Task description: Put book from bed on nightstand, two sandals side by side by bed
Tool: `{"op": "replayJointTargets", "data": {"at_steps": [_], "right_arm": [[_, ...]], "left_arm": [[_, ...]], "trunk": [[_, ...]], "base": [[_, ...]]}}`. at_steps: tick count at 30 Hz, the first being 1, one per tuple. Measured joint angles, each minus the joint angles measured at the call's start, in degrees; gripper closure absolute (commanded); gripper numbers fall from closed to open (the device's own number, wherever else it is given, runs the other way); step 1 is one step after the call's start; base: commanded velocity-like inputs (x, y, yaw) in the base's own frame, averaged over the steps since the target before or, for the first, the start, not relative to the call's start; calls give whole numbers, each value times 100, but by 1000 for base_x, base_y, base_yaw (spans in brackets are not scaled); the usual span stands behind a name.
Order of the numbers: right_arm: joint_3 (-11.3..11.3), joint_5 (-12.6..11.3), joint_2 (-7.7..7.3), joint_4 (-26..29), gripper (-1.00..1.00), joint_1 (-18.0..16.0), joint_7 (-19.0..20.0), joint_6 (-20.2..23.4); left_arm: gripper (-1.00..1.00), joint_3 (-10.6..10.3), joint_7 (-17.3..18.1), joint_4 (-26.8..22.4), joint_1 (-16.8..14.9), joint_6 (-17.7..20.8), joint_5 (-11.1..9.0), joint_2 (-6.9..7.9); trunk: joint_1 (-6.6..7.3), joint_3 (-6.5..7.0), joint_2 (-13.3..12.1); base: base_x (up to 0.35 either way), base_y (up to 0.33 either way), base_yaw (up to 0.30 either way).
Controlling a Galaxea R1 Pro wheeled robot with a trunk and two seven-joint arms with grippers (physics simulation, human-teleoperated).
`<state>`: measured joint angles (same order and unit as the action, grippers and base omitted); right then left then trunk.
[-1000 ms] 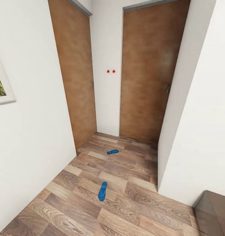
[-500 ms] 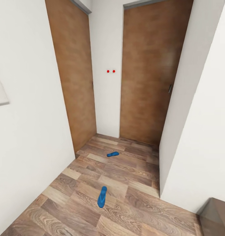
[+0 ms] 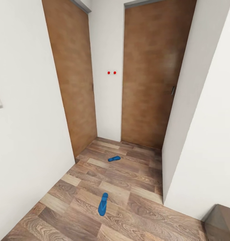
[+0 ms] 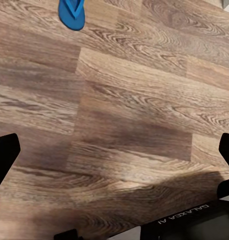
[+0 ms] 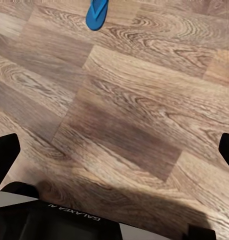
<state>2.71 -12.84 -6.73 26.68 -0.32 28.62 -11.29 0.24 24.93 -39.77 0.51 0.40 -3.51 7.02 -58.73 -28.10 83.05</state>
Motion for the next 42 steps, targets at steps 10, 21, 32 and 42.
{"op": "replayJointTargets", "data": {"at_steps": [10, 21, 32, 42], "right_arm": [[0, -1, -1, -1, -100, 0, -2, -1], [7, 4, 6, 0, -100, 0, -5, 1], [8, 2, 10, 0, -100, 0, -6, 1], [2, 10, 4, 0, -100, 0, -5, 1]], "left_arm": [[-100, 0, -1, 1, -2, 0, 0, 0], [-100, 0, 0, -1, 1, 0, 0, 0], [-100, 0, 0, -1, 1, 0, 0, 2], [-100, 0, 0, -1, 1, 0, 0, 0]], "trunk": [[0, 0, 0], [2, 0, 0], [1, 0, 0], [0, 0, 0]], "base": [[1, 0, -263], [46, 0, -222], [212, 0, -15], [9, 0, 0]]}}
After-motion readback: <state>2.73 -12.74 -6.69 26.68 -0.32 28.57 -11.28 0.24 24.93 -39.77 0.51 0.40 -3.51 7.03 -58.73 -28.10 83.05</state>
